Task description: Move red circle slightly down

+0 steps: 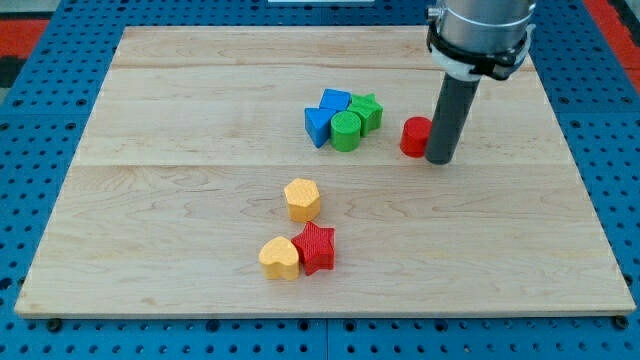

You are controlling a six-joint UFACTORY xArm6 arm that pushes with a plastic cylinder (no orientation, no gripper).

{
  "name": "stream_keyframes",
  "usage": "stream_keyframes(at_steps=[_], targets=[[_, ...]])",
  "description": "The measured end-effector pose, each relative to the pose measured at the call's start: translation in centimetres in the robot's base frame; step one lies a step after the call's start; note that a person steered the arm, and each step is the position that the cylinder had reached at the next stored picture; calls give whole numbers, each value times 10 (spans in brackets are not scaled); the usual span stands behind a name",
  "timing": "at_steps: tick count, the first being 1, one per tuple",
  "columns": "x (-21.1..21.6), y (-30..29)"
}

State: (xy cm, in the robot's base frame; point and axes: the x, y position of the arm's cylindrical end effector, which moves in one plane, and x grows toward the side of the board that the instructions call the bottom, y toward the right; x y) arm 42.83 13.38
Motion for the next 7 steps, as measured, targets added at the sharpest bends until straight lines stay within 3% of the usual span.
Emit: stream_keyframes(at_steps=[4,7], targets=[[-97,-17],[-101,-36]])
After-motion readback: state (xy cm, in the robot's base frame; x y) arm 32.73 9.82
